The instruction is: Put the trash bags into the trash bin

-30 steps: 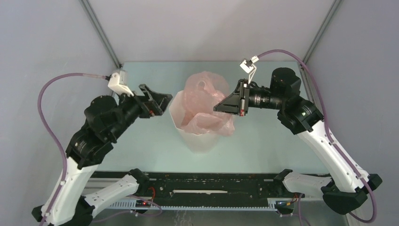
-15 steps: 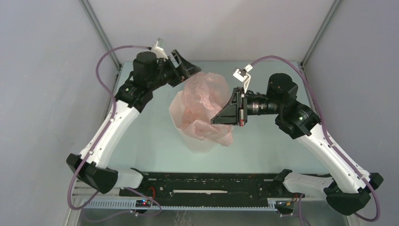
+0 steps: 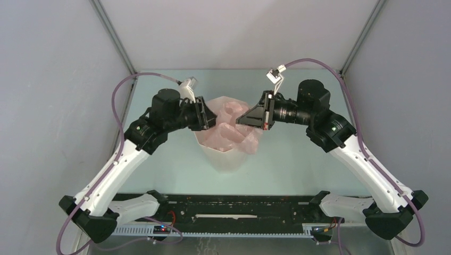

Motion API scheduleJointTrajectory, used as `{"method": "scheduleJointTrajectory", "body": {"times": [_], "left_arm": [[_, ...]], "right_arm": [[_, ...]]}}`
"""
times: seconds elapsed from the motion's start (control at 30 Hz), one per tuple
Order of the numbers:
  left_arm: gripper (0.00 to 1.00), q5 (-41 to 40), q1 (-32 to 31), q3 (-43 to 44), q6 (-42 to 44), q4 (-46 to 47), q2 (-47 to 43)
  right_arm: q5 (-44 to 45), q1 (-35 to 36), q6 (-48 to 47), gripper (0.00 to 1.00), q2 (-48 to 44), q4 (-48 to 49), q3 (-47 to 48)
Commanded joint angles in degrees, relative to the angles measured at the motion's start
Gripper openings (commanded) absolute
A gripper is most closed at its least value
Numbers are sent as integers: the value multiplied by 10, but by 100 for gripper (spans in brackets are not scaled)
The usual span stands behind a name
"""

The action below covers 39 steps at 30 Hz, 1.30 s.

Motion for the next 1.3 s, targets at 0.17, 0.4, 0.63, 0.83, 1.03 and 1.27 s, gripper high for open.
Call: {"method": "scheduleJointTrajectory", "body": {"times": [0.17,0.4,0.63,0.83,1.03,1.27], "left_arm": [[54,-67,1,75,60,-87,1],[84,-94,5,125,66,-122,-41],[85,25,-15,18,24,-9,-131],[54,-55,-82,-33,-11,-27,-95],[42,-94,-87,-11,-12,-61,-53],[85,-87,-87,57,-5,-46,-127]], "right_arm": [[128,-6,55,0,72,26,39],[150,-3,40,0,65,-10,52],[150,15,55,0,67,1,46],[152,24,68,0,69,12,47],[162,40,67,0,73,6,47],[203,67,41,0,74,-19,57]]}}
